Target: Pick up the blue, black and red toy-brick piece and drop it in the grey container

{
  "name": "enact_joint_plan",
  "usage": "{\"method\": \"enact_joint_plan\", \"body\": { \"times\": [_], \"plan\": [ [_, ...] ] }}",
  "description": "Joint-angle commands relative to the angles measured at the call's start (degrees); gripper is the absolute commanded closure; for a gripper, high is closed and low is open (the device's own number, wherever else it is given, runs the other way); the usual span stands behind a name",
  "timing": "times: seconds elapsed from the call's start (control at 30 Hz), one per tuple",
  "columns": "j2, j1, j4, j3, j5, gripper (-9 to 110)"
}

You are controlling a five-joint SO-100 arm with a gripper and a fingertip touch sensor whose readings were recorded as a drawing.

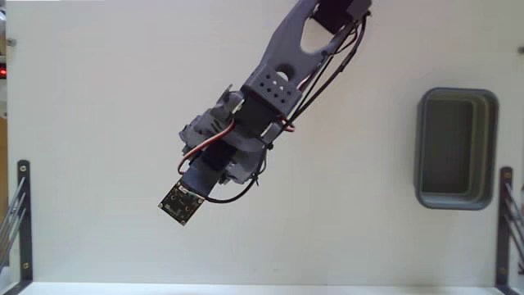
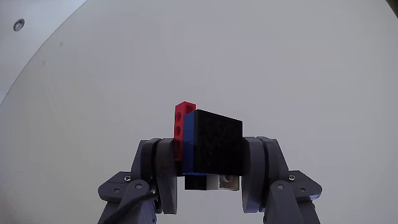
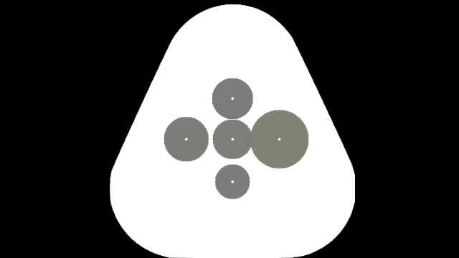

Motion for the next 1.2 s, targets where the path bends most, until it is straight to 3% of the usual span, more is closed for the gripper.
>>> {"method": "enact_joint_plan", "body": {
  "times": [0.0,0.33,1.17],
  "plan": [
    [0.4,0.4,3.5,-7.6,0.3,48],
    [-7.9,0.4,17.1,-29.5,0.3,48],
    [-5.9,-5.3,15.1,-25.5,0.3,48]
  ]
}}
